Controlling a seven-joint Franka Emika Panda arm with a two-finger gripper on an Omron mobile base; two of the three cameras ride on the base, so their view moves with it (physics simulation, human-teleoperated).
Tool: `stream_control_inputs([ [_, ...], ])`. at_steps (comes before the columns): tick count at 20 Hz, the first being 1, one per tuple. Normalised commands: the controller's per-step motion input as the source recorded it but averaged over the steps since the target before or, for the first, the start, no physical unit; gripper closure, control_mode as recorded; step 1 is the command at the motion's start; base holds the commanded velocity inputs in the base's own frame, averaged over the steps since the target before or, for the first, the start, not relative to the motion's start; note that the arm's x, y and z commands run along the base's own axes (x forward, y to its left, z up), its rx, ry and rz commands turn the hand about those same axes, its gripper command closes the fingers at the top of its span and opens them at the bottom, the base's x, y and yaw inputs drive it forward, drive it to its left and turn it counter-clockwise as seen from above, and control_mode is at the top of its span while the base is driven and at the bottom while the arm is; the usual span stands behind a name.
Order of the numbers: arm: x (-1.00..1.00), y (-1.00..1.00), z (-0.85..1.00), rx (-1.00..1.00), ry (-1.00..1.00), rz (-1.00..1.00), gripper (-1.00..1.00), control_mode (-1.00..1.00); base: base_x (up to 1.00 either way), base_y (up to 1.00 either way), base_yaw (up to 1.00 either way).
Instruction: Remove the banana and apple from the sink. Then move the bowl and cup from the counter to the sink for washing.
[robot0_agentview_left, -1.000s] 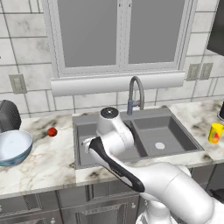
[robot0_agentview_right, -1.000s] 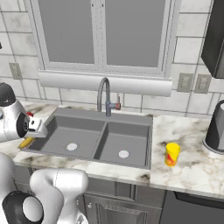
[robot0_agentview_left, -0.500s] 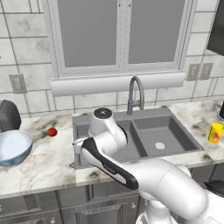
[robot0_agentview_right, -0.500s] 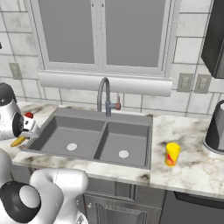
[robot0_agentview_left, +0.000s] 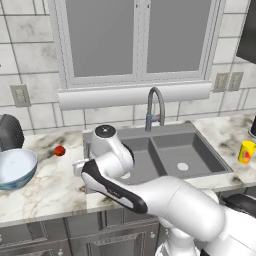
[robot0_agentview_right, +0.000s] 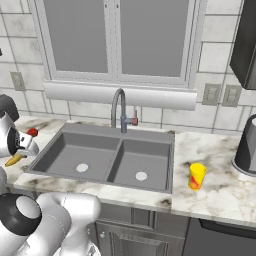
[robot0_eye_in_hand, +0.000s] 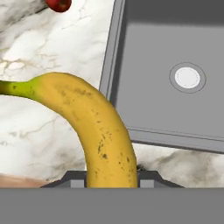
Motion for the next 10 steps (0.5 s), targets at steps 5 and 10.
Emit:
stream_control_inputs([
  [5, 0.10, 0.30, 0.00, 0.01, 0.00, 0.00, 1.00, -1.00, 0.00, 0.00, 0.00],
  [10, 0.11, 0.25, -0.03, 0.03, 0.01, 0.00, 1.00, -1.00, 0.00, 0.00, 0.00],
])
